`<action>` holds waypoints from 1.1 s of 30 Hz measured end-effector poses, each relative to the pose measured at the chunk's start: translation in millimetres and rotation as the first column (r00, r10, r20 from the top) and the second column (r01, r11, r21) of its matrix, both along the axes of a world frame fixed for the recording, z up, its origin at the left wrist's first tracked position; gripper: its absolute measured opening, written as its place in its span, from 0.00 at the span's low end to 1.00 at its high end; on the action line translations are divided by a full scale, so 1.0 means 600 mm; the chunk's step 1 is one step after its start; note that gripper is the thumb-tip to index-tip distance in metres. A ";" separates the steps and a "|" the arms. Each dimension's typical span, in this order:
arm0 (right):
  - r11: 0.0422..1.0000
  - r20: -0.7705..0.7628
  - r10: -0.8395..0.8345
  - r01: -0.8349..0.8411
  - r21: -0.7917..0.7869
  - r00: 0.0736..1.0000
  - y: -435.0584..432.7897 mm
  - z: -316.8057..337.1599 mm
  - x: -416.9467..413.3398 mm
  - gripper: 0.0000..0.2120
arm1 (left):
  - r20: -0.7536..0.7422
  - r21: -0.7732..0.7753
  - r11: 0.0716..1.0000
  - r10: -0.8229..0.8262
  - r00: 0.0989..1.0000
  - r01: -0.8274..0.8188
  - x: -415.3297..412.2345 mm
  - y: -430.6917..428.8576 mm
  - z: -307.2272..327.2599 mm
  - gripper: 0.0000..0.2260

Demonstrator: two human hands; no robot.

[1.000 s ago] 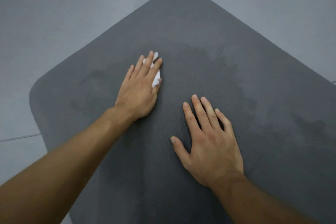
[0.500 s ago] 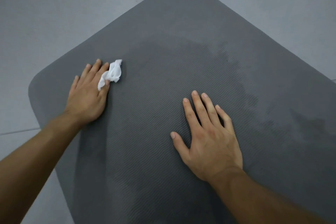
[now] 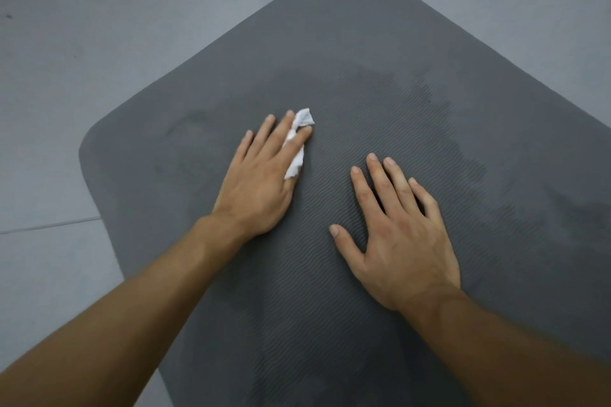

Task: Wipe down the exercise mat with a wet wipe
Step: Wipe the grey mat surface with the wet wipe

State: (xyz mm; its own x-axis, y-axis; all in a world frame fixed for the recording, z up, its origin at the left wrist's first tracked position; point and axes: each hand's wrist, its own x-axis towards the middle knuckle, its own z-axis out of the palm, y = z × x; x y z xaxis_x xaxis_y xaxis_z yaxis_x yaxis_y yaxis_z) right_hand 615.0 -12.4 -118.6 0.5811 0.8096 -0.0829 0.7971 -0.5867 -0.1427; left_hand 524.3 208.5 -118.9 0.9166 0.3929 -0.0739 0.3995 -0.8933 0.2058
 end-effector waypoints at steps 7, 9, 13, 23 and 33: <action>0.999 0.026 0.041 -0.041 -0.029 0.999 -0.002 0.003 0.000 0.36 | -0.006 -0.040 0.966 0.254 0.967 -0.254 -0.129 0.054 0.002 0.23; 0.998 0.037 0.044 -0.042 -0.035 0.998 -0.002 0.002 -0.001 0.35 | -0.019 -0.034 0.957 0.288 0.957 -0.289 -0.151 0.082 0.001 0.22; 0.999 0.062 0.031 -0.030 -0.028 0.998 0.002 0.000 -0.003 0.36 | -0.011 -0.060 0.922 0.384 0.923 -0.383 -0.178 0.139 0.002 0.23; 0.999 0.090 0.047 -0.045 -0.027 0.995 0.000 -0.004 -0.002 0.36 | 0.039 -0.070 0.971 0.230 0.972 -0.227 -0.203 0.070 0.011 0.25; 0.997 0.040 0.047 -0.045 -0.061 0.998 0.002 -0.004 -0.009 0.34 | -0.032 -0.022 1.000 0.018 0.999 -0.019 -0.187 -0.054 0.010 0.25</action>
State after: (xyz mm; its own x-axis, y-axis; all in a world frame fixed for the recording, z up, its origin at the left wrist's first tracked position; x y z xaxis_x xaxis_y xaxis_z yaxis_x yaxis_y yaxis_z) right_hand 609.7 -11.2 -121.0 0.5471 0.8299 -0.1089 0.8280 -0.5557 -0.0746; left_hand 412.1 175.9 -112.9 0.9062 0.4078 -0.1117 0.4227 -0.8809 0.2130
